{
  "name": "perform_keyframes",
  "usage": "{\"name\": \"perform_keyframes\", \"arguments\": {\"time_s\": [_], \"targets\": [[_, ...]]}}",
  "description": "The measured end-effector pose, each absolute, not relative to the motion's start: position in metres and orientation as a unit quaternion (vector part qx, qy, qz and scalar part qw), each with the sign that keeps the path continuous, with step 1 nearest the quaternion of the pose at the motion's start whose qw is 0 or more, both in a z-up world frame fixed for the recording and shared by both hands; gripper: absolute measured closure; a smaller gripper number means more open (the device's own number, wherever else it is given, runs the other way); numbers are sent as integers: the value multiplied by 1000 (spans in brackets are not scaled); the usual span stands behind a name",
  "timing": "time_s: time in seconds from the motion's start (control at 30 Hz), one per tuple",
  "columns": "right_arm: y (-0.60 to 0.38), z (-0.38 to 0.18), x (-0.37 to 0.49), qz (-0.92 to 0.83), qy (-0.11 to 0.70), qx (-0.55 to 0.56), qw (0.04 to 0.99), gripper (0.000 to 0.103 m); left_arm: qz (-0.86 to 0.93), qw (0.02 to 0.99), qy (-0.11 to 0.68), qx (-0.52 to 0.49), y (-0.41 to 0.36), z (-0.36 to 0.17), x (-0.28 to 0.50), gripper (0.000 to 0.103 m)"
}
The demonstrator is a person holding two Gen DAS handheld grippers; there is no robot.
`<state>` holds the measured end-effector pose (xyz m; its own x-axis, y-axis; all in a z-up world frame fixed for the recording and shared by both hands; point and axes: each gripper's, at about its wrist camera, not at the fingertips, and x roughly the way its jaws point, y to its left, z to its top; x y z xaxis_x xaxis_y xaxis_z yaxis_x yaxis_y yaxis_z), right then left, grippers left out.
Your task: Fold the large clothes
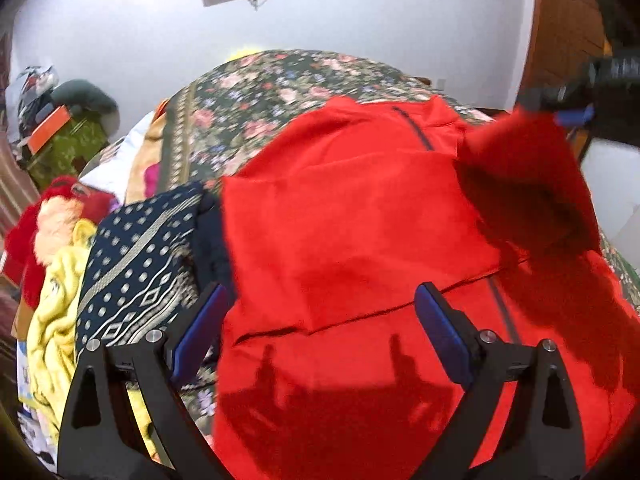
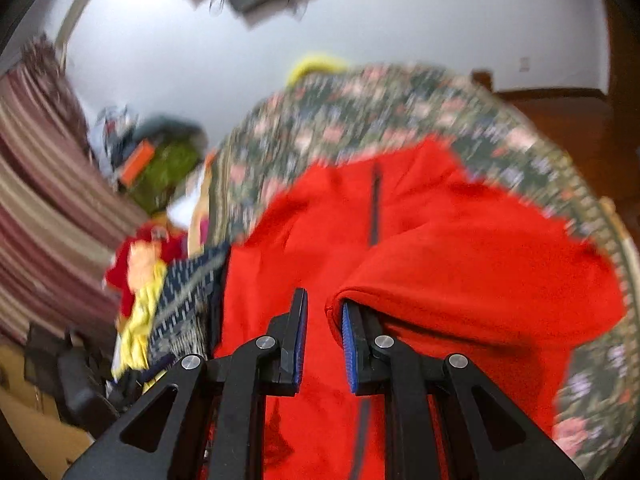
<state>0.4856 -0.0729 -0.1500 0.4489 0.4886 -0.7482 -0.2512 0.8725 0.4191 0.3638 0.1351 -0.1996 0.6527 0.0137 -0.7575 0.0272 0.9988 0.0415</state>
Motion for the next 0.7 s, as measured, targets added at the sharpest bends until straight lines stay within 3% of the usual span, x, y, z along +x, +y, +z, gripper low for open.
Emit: {"name": "perform_keyframes", "arguments": {"time_s": [0.4,0.7], "targets": [[-52,-264,475,192,591,108,776,89,35,890,453,-24,184,-234,347,8],[-63,-271,451,227,663,110,705,89,27,890,455,-20,169,-226,339,8]]}}
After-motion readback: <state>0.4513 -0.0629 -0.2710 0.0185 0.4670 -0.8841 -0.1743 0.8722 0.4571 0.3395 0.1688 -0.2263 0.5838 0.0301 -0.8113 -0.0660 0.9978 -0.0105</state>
